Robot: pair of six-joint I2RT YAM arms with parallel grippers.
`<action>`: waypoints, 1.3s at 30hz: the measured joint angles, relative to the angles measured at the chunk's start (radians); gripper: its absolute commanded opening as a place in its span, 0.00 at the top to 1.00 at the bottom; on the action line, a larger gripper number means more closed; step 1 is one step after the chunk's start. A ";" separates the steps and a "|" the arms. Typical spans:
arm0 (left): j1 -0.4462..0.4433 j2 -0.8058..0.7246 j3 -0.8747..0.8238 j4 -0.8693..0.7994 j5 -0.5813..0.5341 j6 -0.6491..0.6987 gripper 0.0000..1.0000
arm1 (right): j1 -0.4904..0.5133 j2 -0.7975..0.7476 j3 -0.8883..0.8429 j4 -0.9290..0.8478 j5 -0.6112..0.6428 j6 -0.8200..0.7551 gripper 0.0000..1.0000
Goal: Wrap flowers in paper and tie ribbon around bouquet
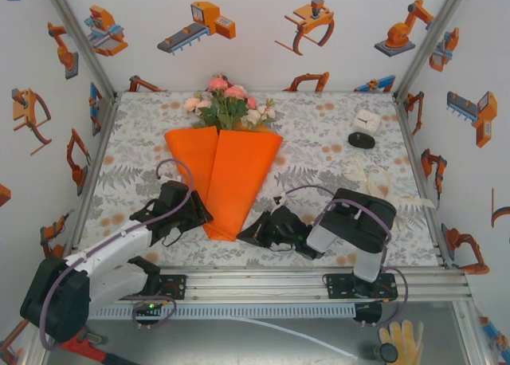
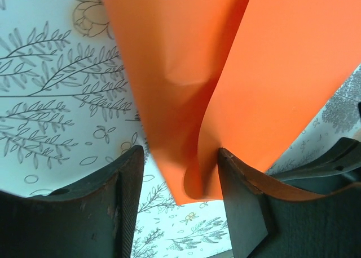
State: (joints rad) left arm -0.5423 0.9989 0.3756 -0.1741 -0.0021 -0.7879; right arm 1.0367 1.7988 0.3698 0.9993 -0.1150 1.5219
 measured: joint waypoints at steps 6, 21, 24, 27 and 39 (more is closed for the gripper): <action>0.001 -0.098 0.014 -0.086 -0.006 0.015 0.40 | -0.002 -0.188 0.089 -0.306 0.029 -0.127 0.83; 0.001 -0.248 0.172 -0.241 -0.001 0.069 0.37 | -0.201 -0.329 0.394 -0.743 0.063 -0.412 0.75; 0.001 -0.268 0.211 -0.264 0.018 0.093 0.34 | -0.271 -0.346 0.410 -0.806 0.059 -0.474 0.73; 0.000 -0.290 0.254 -0.269 0.072 0.115 0.31 | -0.365 -0.389 0.430 -0.921 0.088 -0.566 0.62; -0.397 -0.002 0.518 -0.061 0.222 0.152 0.20 | -1.075 -0.283 0.710 -1.269 0.153 -0.965 0.27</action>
State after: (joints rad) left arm -0.9394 0.9970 0.8932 -0.2356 0.2199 -0.6361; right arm -0.0383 1.5162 1.0794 -0.2699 0.0383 0.5571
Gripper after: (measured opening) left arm 0.785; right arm 0.721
